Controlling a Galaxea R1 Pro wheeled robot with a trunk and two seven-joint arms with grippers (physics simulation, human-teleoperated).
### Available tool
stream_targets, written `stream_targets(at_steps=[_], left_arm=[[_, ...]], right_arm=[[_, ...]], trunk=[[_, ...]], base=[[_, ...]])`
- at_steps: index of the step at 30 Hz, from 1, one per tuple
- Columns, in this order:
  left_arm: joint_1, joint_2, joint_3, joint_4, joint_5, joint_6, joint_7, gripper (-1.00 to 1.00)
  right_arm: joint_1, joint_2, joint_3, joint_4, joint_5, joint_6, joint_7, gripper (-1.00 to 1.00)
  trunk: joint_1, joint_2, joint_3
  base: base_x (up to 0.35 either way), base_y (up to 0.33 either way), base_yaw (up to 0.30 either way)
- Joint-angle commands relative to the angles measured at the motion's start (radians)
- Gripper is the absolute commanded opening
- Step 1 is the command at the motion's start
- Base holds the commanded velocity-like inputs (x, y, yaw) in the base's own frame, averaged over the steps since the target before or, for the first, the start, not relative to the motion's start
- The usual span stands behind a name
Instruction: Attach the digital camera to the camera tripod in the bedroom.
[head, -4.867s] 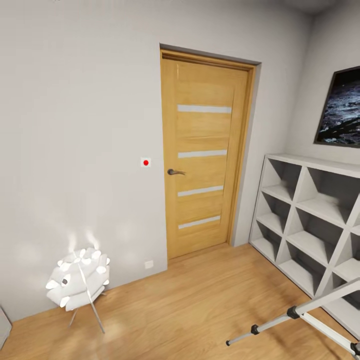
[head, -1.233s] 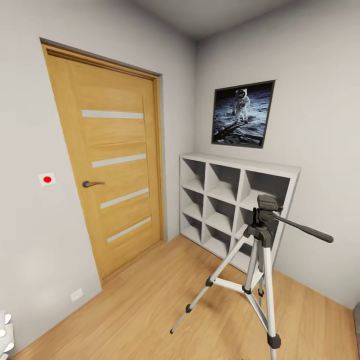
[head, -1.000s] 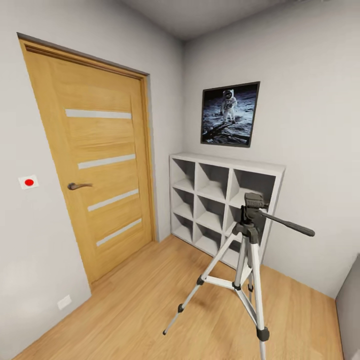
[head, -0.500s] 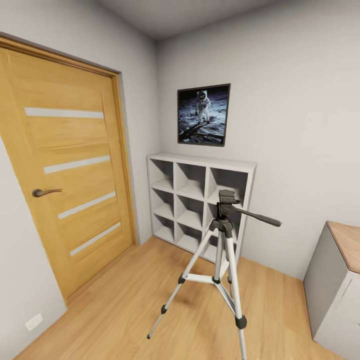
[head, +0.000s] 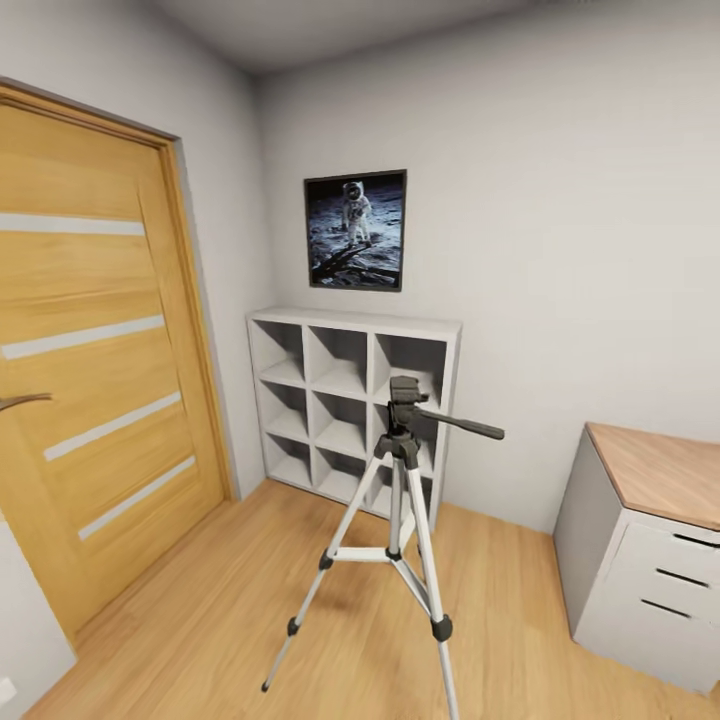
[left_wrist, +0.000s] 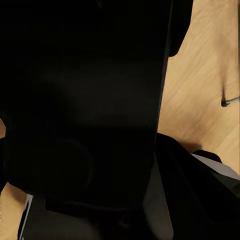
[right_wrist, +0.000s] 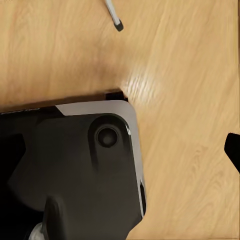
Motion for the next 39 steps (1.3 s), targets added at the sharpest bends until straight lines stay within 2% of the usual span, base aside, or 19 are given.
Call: stream_targets(at_steps=[1,29,39], left_arm=[[0.0,0.0,-0.008,0.0,0.01,0.001,-0.007,-1.0],[0.0,-0.001,0.001,0.001,0.017,0.009,-0.007,-1.0],[0.0,-0.002,0.0,0.001,0.017,0.009,-0.007,-1.0]], right_arm=[[-0.001,-0.001,-0.009,0.003,0.009,-0.005,0.002,1.0],[-0.001,0.0,-0.009,0.003,0.011,-0.013,-0.003,1.0],[-0.001,-0.002,-0.006,0.002,0.013,-0.009,0.0,1.0]], trunk=[[0.0,-0.001,0.0],[0.0,-0.001,0.008],[0.0,-0.001,0.009]], base=[[0.0,0.0,-0.295],[0.0,0.0,-0.293],[0.085,0.077,-0.065]])
